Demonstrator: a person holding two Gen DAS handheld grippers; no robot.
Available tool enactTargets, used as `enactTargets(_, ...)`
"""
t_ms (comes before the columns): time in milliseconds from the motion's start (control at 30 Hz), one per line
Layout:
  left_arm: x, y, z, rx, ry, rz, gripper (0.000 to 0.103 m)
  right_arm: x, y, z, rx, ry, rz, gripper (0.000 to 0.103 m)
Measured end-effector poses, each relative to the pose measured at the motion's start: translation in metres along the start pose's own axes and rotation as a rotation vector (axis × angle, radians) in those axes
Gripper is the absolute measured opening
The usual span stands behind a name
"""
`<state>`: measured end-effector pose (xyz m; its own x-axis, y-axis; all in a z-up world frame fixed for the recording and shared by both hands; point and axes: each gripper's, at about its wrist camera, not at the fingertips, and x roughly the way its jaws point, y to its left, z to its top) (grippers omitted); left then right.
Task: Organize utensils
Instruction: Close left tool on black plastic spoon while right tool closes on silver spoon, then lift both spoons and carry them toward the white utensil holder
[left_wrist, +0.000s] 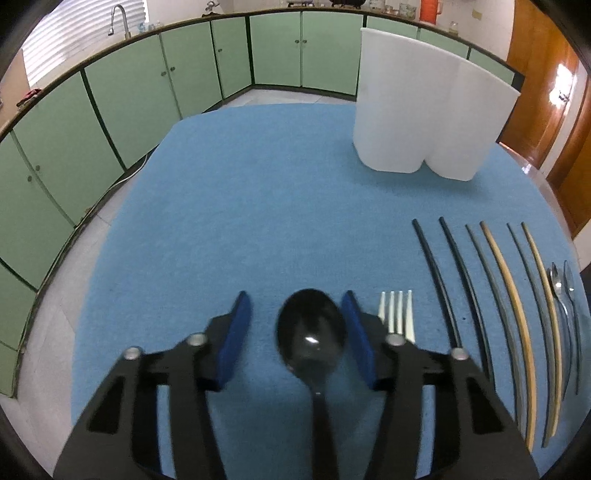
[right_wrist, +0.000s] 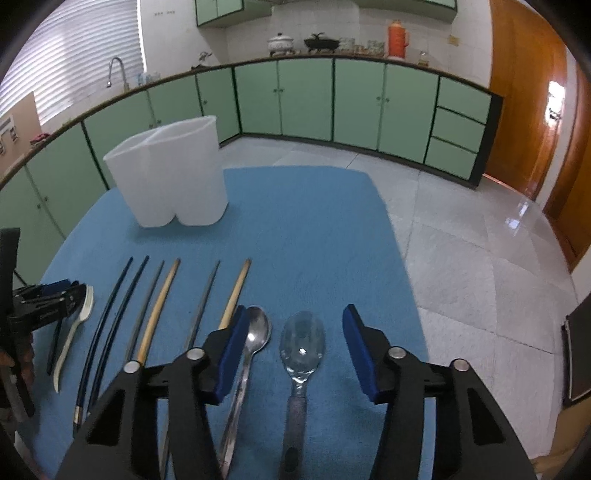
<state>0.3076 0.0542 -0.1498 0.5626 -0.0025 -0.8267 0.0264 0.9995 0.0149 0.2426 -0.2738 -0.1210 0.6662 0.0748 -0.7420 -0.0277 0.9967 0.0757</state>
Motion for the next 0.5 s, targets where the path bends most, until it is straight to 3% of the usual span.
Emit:
enactTargets(67, -0.001, -0.001, 0.0, -0.001, -0.006, -0.005, 0.034, 0.005, 0.003, 0.001, 0.008, 0.015, 0.043, 0.047)
enactTargets(233, -0.004, -0.002, 0.0, -0.005, -0.025, -0.013, 0.034, 0.015, 0.021, 0.001, -0.033, 0.048, 0.104, 0.04)
enactTargets(500, -0.02, 0.008, -0.005, -0.023, -0.069, -0.018, 0.034, 0.036, 0.025, 0.004, -0.039, 0.103, 0.1, 0.038)
